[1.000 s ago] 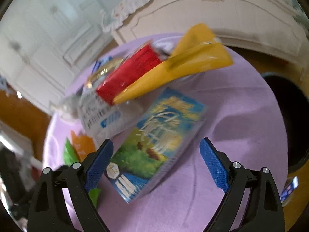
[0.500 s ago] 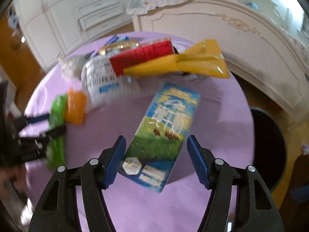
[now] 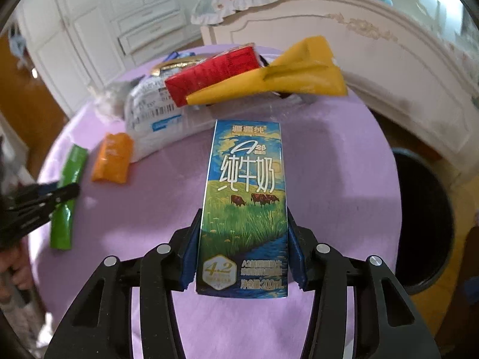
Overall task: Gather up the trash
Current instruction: 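Grasp the green drink packet with the left tool while the right tool grasps the milk carton, then carry both items over the black bin and open both tools to drop them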
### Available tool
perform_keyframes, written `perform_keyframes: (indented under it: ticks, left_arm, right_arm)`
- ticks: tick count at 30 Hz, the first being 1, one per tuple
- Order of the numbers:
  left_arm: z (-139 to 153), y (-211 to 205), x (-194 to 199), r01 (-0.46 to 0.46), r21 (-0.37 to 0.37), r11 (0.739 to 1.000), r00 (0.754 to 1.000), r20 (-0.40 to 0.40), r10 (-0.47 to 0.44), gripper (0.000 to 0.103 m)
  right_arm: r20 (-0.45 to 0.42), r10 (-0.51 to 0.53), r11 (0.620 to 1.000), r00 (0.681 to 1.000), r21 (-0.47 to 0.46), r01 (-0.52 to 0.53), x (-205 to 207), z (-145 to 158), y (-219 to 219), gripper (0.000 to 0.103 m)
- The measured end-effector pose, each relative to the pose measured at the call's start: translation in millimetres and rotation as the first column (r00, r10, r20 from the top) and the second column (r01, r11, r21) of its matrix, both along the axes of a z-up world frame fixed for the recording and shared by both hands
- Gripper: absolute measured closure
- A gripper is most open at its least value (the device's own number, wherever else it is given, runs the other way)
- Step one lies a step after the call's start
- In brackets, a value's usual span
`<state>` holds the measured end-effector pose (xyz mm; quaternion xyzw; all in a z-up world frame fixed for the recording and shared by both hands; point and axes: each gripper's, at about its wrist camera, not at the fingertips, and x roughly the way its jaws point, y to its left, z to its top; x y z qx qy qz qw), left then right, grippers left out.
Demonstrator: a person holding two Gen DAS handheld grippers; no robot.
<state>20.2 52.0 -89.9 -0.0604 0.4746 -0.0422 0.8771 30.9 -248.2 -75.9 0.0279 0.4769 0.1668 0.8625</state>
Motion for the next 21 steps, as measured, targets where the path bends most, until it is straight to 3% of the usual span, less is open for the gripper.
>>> perform_keyframes:
  ticks: [4, 8, 15, 21]
  left_arm:
    - [8, 12, -12, -0.011, -0.077, 0.997, 0.998, 0.054, 0.015, 0.078]
    - [32, -5, -15, 0.039, -0.106, 0.994, 0.991, 0.133, -0.025, 0.078]
    - [78, -71, -3, 0.196, -0.142, 0.970, 0.951, 0.271, -0.152, 0.078]
    - [95, -143, 20, 0.336, -0.135, 0.932, 0.897, 0.347, -0.273, 0.078]
  right_arm:
    - [0.026, 0.035, 0.978, 0.999, 0.207, -0.039, -23, 12, -20, 0.054]
    - [0.087, 0.040, 0.946, 0.995, 0.316, -0.065, -42, 26, -21, 0.054]
    - [0.210, -0.056, 0.919, 0.976, 0.393, -0.032, -44, 55, -40, 0.054]
    - [0.318, -0.240, 0.925, 0.917, 0.361, 0.117, -44, 76, -97, 0.054]
